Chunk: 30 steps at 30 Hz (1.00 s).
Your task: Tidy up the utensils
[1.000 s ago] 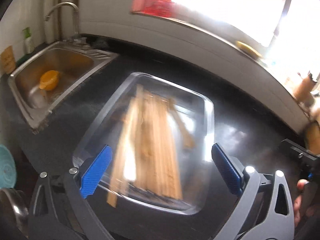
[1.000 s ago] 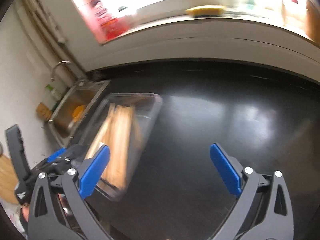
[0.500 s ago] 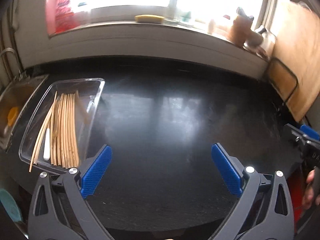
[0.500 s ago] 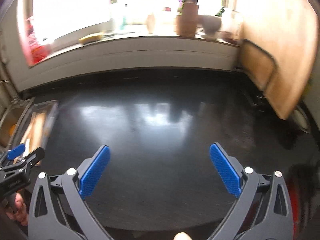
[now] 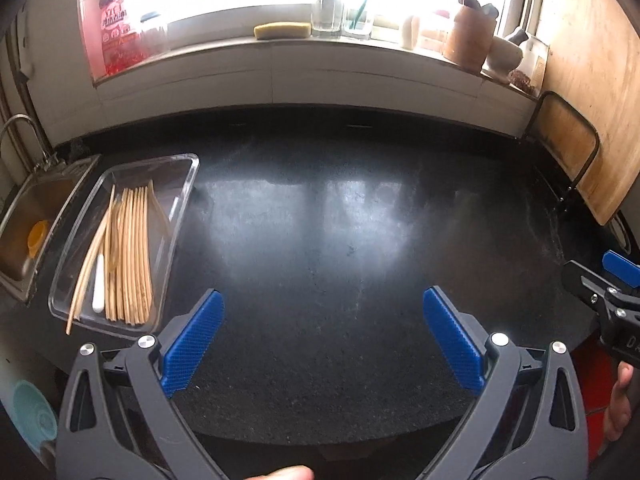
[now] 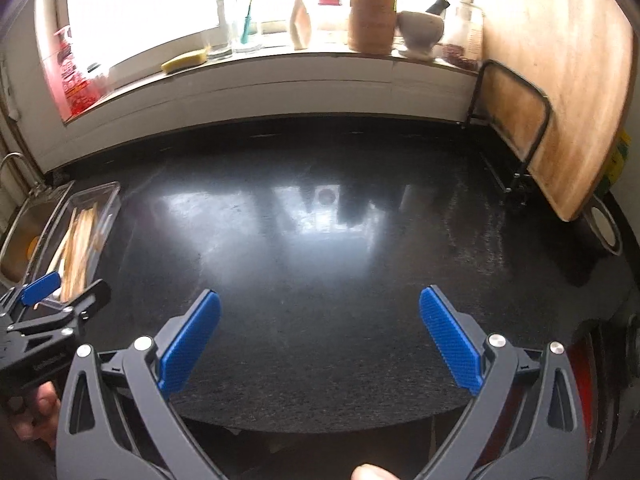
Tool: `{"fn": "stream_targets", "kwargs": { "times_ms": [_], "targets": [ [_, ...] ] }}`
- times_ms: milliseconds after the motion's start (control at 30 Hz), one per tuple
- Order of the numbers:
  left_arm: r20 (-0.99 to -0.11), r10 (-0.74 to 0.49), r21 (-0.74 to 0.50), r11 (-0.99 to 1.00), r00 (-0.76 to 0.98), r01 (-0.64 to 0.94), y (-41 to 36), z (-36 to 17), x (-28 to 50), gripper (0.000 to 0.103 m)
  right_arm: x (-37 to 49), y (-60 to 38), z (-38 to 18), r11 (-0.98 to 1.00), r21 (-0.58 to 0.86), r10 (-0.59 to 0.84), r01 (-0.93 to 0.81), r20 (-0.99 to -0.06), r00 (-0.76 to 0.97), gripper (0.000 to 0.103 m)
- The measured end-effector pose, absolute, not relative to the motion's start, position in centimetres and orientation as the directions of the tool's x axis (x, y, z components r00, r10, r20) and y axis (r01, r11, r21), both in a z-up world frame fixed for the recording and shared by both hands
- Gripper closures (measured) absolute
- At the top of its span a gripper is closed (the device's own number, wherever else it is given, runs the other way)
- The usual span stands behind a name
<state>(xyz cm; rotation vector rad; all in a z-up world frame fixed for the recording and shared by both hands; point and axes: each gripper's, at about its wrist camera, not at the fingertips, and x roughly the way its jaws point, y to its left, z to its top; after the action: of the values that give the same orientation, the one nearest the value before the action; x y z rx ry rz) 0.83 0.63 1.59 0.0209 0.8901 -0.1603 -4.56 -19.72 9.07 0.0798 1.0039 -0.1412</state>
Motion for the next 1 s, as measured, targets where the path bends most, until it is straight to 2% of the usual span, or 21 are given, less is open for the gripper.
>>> {"fn": "stream_targets", "kwargs": {
  "times_ms": [200, 433, 1000],
  "targets": [
    [-0.767, -0.108, -0.008, 0.987, 0.632, 0.159, 0.6, 2.5, 0.6, 0.006, -3.7, -19.9, 9.0, 0.982, 0.070, -0.031, 0.175, -0.856, 0.516, 0.006],
    [-0.774, -0.065, 0.007, 0.994, 0.630, 0.111, 1.4, 2.9, 0.6, 0.006, -3.6, -19.8, 8.8, 0.984, 0.048, -0.044, 0.169, -0.863, 0.503, 0.006],
    [-0.775, -0.067, 0.000, 0.994, 0.628, 0.106, 1.9, 3.4, 1.6, 0.006, -2.3, -19.3, 9.2, 0.986, 0.028, -0.059, 0.162, -0.859, 0.508, 0.006]
  ]
}}
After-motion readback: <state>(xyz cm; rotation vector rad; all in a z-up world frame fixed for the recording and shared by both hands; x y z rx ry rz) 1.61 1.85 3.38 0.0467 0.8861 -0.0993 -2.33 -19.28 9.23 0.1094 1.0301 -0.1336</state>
